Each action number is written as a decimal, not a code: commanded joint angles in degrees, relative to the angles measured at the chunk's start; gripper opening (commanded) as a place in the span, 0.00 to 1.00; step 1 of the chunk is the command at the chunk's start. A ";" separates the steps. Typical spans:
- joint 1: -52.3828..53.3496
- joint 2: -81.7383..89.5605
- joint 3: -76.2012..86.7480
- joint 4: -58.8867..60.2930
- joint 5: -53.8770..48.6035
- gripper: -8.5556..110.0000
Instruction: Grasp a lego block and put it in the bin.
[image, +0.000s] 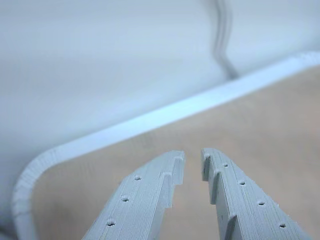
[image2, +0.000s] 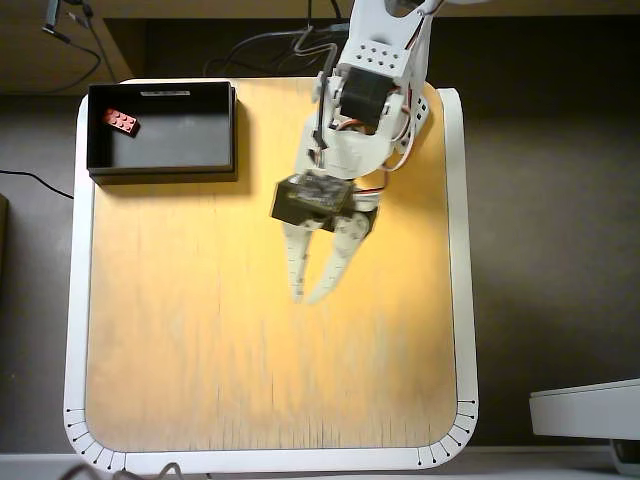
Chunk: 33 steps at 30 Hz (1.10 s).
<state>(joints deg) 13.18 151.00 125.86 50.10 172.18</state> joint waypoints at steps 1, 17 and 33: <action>-8.79 11.87 6.15 -3.16 -0.62 0.08; -17.31 33.75 32.96 -3.16 1.76 0.07; -13.18 37.97 56.07 -2.90 3.78 0.07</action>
<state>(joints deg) -1.67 183.78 172.97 48.78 174.29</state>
